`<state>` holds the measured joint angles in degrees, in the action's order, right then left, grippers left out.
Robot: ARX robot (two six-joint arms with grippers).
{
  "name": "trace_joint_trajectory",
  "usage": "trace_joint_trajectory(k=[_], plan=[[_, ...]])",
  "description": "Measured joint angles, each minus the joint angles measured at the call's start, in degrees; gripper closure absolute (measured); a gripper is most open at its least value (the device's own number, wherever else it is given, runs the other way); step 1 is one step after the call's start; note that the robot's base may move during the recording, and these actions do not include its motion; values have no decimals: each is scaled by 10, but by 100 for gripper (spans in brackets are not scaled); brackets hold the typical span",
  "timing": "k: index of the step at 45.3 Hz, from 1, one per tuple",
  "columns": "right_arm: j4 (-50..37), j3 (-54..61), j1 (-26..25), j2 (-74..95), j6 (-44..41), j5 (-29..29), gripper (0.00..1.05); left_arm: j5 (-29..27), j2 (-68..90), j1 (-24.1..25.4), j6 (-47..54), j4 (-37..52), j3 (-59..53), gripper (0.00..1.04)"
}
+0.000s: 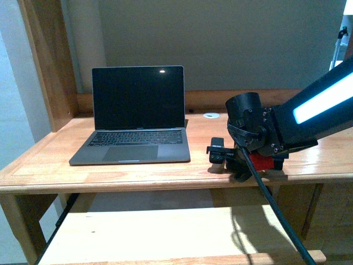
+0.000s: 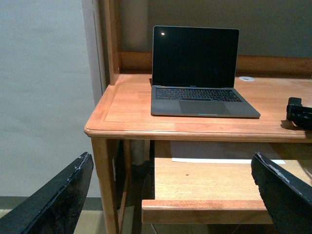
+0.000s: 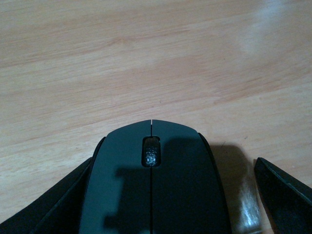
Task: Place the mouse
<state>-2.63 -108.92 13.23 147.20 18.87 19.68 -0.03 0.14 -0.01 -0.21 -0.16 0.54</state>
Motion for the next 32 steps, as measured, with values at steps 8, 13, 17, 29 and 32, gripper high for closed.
trace_joint_trajectory(k=[8, 13, 17, 29, 32], plan=[[-61, 94, -4, -61, -4, 3, 7, 0, 0, 0, 0, 0, 0, 7], [-151, 187, -4, -158, -14, -11, 7, 0, 0, 0, 0, 0, 0, 7], [-219, 262, -2, -235, -17, -22, 7, 0, 0, 0, 0, 0, 0, 7], [-497, 517, -9, -377, -96, -82, 29, 0, 0, 0, 0, -1, 0, 7], [-528, 576, -18, -399, -133, -91, 38, 0, 0, 1, 0, 0, 0, 7]])
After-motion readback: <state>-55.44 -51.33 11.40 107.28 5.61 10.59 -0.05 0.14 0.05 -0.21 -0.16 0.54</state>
